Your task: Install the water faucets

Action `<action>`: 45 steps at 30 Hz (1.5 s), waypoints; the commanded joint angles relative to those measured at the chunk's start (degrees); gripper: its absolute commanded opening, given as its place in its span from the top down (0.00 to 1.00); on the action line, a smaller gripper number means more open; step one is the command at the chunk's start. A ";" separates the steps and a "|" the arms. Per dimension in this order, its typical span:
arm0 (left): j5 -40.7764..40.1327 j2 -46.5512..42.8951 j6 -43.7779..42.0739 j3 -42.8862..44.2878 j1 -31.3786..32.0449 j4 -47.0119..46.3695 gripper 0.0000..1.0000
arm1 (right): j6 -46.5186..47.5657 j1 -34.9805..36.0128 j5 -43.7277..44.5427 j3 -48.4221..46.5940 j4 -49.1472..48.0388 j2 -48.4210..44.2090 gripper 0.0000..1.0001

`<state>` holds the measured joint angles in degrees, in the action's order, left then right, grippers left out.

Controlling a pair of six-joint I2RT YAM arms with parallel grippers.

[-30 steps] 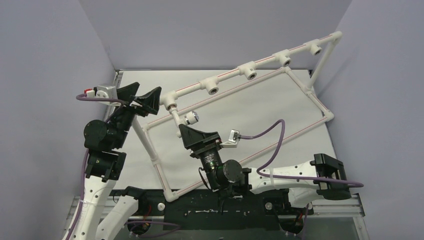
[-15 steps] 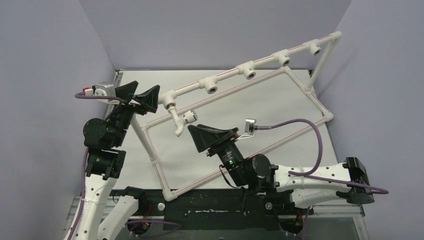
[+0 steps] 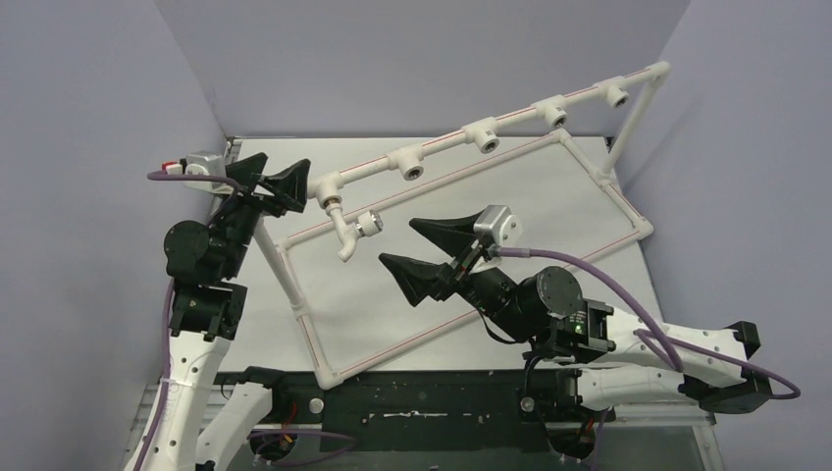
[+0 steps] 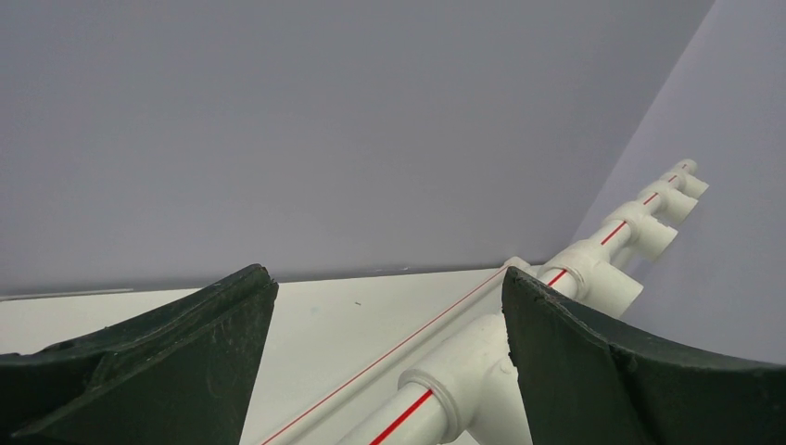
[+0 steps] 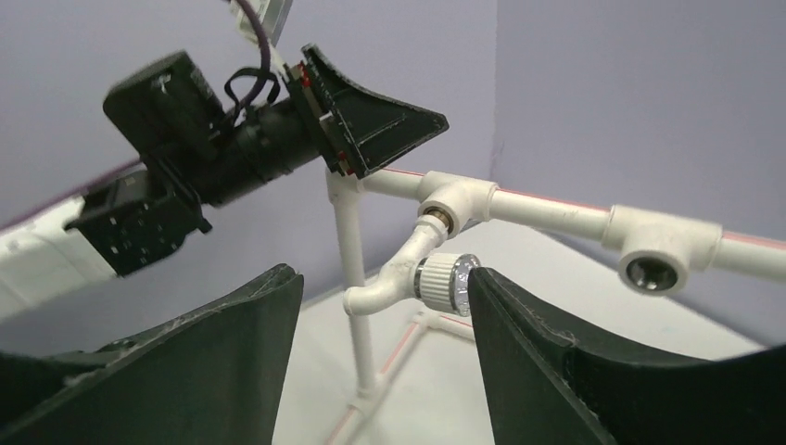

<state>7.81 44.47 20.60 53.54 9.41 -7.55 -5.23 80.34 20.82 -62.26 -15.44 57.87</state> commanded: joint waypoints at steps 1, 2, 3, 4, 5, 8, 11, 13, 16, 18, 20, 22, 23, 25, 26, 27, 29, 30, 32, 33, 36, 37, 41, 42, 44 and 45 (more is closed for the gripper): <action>-1.01 5.49 1.28 -3.89 -1.38 15.44 0.10 | 20.32 0.01 -7.61 -6.30 12.03 1.29 0.34; -0.92 5.78 1.28 -3.84 -1.40 15.46 0.10 | 23.18 0.04 -8.18 -7.12 13.33 1.69 0.33; -0.73 5.99 1.35 -3.80 -1.39 15.54 0.10 | 26.46 0.08 -8.76 -7.88 14.77 2.10 0.33; -0.56 6.25 1.37 -3.73 -1.34 15.66 0.10 | 29.62 0.27 -9.07 -8.36 15.20 2.42 0.32; -0.34 6.44 1.32 -3.67 -1.36 15.65 0.11 | 33.13 0.60 -9.23 -8.52 16.94 2.69 0.31; 0.00 6.70 1.46 -3.55 -1.33 15.81 0.11 | 44.69 1.62 -10.08 -8.03 17.99 3.24 0.29; 0.45 6.99 1.43 -3.25 -1.31 16.20 0.11 | 56.84 2.42 -9.10 -7.62 18.34 4.76 0.29; 1.12 7.18 1.44 -2.88 -1.27 16.46 0.11 | 63.19 3.24 -7.13 -7.94 18.51 6.18 0.28; 2.19 7.32 1.21 -2.00 -1.22 16.83 0.11 | 72.79 5.05 -3.88 -7.70 16.91 8.14 0.26; 2.82 7.30 0.98 -1.70 -1.10 16.88 0.11 | 77.82 5.56 -2.77 -7.88 16.40 9.46 0.25; 2.84 7.40 0.83 -1.12 -1.08 16.91 0.11 | 81.51 5.62 -1.40 -8.83 16.50 11.13 0.24; 2.48 7.66 0.76 0.00 -1.12 17.56 0.11 | 85.59 5.63 0.67 -9.09 15.09 12.73 0.24; 2.04 7.67 0.66 0.59 -0.99 17.83 0.11 | 87.95 5.75 1.68 -8.72 13.30 13.39 0.24; 1.75 7.93 0.64 1.85 -0.97 18.26 0.11 | 91.64 5.72 3.30 -8.42 10.87 14.76 0.24; 1.76 8.11 0.71 2.75 -0.89 18.72 0.11 | 93.40 5.74 4.38 -8.30 9.36 15.64 0.24; 1.77 8.40 0.80 3.68 -0.89 19.17 0.11 | 95.10 5.69 5.40 -8.04 7.54 16.45 0.24; 1.85 9.00 0.93 5.80 -0.76 20.28 0.11 | 98.72 5.27 6.55 -7.29 4.24 17.89 0.24; 1.81 9.25 1.12 6.98 -0.68 20.79 0.11 | 99.92 5.05 6.89 -6.89 2.35 18.47 0.24; 1.37 9.98 1.25 9.41 -0.46 22.14 0.11 | 100.88 4.49 6.73 -7.03 0.20 19.75 0.24; 1.01 10.48 1.28 10.65 -0.45 22.70 0.11 | 100.82 3.97 6.74 -7.39 0.00 20.46 0.24; -1.26 11.63 0.79 14.03 -0.37 24.08 0.11 | 100.98 2.80 7.21 -7.64 -0.68 22.47 0.25; -2.60 11.95 0.49 15.35 -0.38 24.72 0.11 | 101.00 2.43 7.36 -7.66 -1.22 23.02 0.25; -8.02 13.69 -1.57 20.36 -0.40 26.34 0.11 | 100.50 1.01 7.25 -7.70 -2.94 24.61 0.28; -9.96 13.92 -2.14 21.21 -0.41 26.59 0.11 | 100.27 0.71 7.10 -7.82 -3.19 24.91 0.28; -13.03 14.38 -3.39 22.03 -0.36 26.63 0.11 | 99.84 0.00 6.81 -8.27 -3.27 25.57 0.30; -14.21 14.55 -4.24 22.23 -0.41 26.69 0.11 | 99.73 -0.17 6.71 -8.38 -3.37 25.97 0.31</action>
<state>1.02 58.52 19.77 72.27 9.06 16.03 94.32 81.12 26.17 -68.73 -14.04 83.31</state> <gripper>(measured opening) 0.888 0.704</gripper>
